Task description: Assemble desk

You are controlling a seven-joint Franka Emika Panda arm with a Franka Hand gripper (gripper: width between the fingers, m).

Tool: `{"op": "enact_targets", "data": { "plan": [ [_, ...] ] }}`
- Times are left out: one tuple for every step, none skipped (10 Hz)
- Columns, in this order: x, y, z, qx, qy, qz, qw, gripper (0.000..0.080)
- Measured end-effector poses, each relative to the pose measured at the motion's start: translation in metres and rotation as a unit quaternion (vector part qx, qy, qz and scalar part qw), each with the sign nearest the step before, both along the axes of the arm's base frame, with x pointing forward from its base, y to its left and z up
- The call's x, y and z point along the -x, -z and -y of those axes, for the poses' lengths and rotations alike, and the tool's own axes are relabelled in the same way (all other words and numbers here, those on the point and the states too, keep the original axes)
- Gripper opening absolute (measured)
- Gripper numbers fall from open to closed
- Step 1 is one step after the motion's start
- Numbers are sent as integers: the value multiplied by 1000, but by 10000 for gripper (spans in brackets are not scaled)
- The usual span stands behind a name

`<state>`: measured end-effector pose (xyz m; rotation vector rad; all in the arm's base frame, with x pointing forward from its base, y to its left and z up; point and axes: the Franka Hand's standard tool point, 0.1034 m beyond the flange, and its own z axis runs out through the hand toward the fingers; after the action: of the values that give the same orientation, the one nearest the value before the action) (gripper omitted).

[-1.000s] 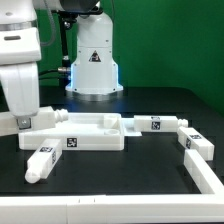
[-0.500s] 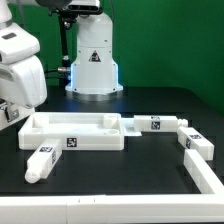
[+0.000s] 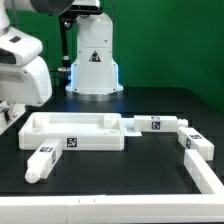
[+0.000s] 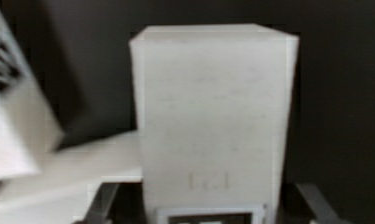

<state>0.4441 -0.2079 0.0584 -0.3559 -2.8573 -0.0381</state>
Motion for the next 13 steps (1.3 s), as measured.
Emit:
{"op": "enact_targets", "data": {
  "plan": [
    [11, 10, 6, -19, -35, -11, 999, 282],
    [18, 19, 9, -27, -39, -20, 999, 282],
    [22, 27, 10, -31, -36, -25, 999, 282],
    [25, 34, 9, -33, -29, -32, 999, 282],
    [27, 40, 8, -32, -19, -37, 999, 282],
    [29, 42, 7, -30, -8, -40, 999, 282],
    [29, 42, 7, -30, -7, -40, 999, 282],
    [29, 42, 7, -30, -6, -40, 999, 283],
    [30, 42, 8, -30, -5, -41, 999, 283],
    [30, 42, 8, -30, -5, -40, 999, 496],
    [29, 35, 11, -27, -3, -36, 999, 496],
    [29, 25, 13, -23, -2, -29, 999, 621],
    [27, 11, 16, -17, 0, -19, 1000, 642]
  ]
}}
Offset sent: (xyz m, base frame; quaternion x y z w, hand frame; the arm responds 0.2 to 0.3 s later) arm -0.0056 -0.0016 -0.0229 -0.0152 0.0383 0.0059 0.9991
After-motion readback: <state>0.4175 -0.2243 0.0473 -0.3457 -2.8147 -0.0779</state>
